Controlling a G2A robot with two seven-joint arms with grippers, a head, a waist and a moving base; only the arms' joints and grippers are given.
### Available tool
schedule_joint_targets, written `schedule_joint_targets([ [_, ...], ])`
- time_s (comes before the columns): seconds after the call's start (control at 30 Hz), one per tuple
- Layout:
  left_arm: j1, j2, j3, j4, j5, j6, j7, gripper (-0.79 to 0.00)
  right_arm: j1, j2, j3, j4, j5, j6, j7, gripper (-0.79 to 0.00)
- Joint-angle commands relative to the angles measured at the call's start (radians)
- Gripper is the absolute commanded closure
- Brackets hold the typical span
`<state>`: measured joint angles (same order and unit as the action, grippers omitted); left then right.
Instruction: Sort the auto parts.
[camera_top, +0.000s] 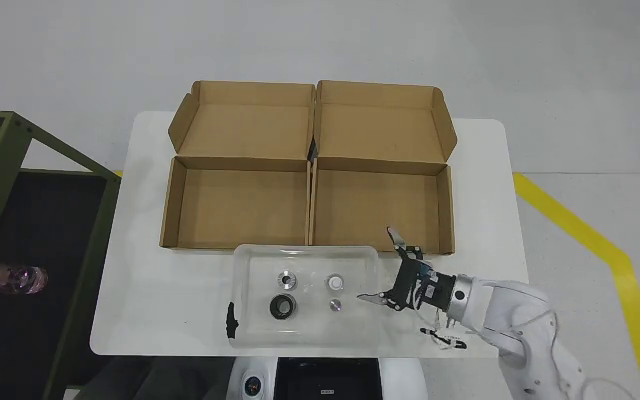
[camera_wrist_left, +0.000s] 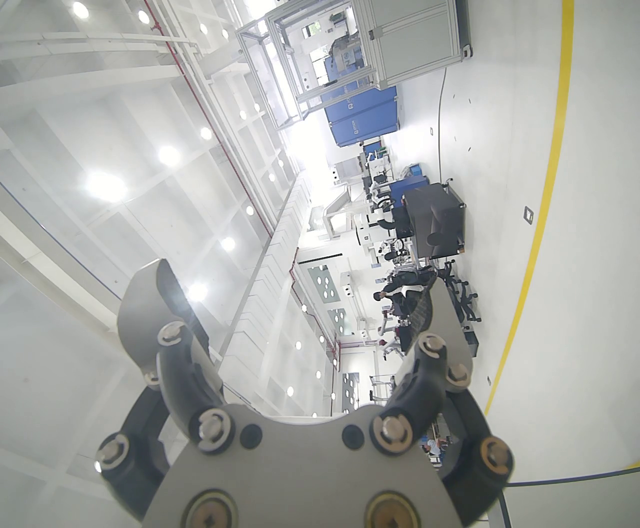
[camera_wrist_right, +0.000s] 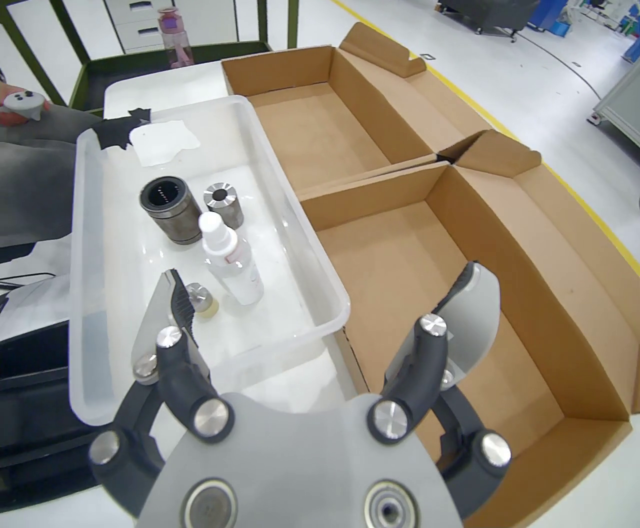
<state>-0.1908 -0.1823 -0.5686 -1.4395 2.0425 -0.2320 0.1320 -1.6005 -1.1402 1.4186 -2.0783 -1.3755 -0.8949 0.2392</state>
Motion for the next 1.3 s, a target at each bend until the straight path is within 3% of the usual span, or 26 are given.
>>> schedule_joint_targets([
  [0.0,0.000,0.000,0.000,0.000,0.000,0.000,0.000,-0.785,0.010,0.000,-0.029,-0.006,0.001,-0.008,0.026,-0.785],
  [0.5,0.000,0.000,0.000,0.000,0.000,0.000,0.000,-0.785,0.115,-0.002,-0.232,0.010,0.019,-0.012,0.205,-0.785],
  [1.13,0.000,0.000,0.000,0.000,0.000,0.000,0.000,-0.785,0.202,0.001,-0.329,0.101,0.064,0.023,0.302,-0.785],
  [1.27,0.000,0.000,0.000,0.000,0.000,0.000,0.000,-0.785,0.216,0.003,-0.338,0.118,0.072,0.032,0.309,-0.717],
])
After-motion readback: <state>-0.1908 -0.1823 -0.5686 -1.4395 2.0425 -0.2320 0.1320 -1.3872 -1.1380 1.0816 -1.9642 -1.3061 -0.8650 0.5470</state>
